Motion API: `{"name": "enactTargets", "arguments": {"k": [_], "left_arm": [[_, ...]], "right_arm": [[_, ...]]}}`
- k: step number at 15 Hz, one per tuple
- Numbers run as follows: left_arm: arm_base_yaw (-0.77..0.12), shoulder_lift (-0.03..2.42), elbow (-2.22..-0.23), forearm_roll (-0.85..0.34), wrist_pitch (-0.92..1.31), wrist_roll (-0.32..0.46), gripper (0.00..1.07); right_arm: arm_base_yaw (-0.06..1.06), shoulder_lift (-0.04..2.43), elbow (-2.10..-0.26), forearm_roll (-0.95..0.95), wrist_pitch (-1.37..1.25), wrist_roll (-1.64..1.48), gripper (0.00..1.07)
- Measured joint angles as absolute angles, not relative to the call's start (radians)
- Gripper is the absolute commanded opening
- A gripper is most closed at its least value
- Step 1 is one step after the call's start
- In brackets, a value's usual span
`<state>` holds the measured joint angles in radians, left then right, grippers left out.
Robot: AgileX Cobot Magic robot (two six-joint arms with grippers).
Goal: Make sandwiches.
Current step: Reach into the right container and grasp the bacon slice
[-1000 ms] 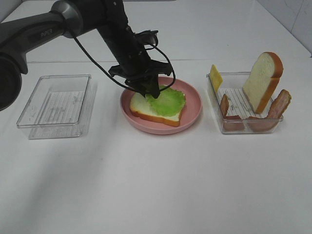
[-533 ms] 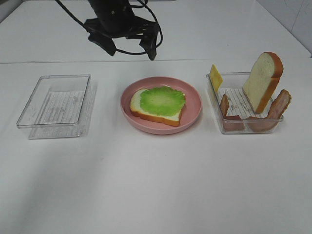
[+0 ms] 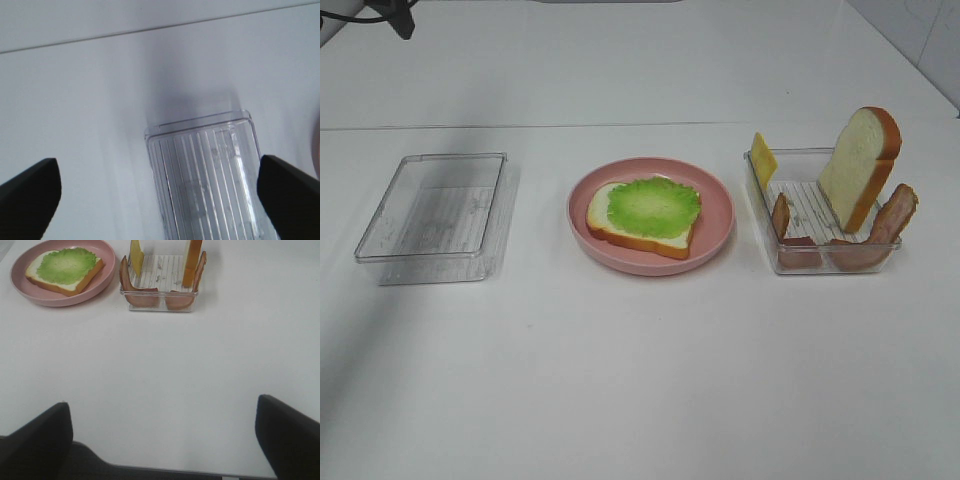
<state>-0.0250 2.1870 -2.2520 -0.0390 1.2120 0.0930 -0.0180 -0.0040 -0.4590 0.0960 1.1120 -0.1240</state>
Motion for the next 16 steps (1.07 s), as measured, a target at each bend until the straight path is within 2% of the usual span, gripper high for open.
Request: {"name": "enactTargets", "arguments": {"k": [2, 4, 5, 7, 8, 11, 12, 14, 16], "left_arm": [[-0.025, 2.098, -2.091, -0.046, 1.211, 0.098, 1.02], [-0.025, 1.913, -1.811, -0.054, 1.210, 0.099, 1.02], [-0.025, 1.873, -1.756, -0.054, 1.209, 0.099, 1.02], [-0.025, 1.584, -1.421, -0.055, 1.173, 0.089, 1.02], [-0.025, 1.532, -1.354, -0.055, 1.162, 0.084, 1.02], [-0.025, 1.081, -0.967, -0.055, 1.126, 0.056, 1.02], [-0.025, 1.015, -0.921, -0.055, 1.127, 0.049, 1.02], [-0.025, 0.699, -0.753, -0.055, 1.150, 0.037, 1.02], [-0.025, 0.509, -0.688, -0.055, 1.166, 0.036, 1.02]], "right_arm": [[-0.018, -0.004, -0.459, 0.096, 1.112, -0.124, 0.96], [-0.018, -0.004, -0.459, 0.096, 1.112, -0.124, 0.96], [-0.018, -0.004, -0.459, 0.096, 1.112, -0.124, 0.96], [-0.018, -0.004, -0.459, 0.096, 1.112, -0.124, 0.96], [-0.018, -0.004, -0.459, 0.096, 1.112, -0.124, 0.96], [-0.018, -0.004, -0.459, 0.096, 1.112, -0.124, 0.96], [-0.018, -0.004, -0.459, 0.096, 1.112, -0.124, 0.96], [-0.018, -0.004, -0.459, 0.096, 1.112, -0.124, 0.96], [-0.018, -0.004, -0.459, 0.096, 1.112, -0.124, 0.96]]}}
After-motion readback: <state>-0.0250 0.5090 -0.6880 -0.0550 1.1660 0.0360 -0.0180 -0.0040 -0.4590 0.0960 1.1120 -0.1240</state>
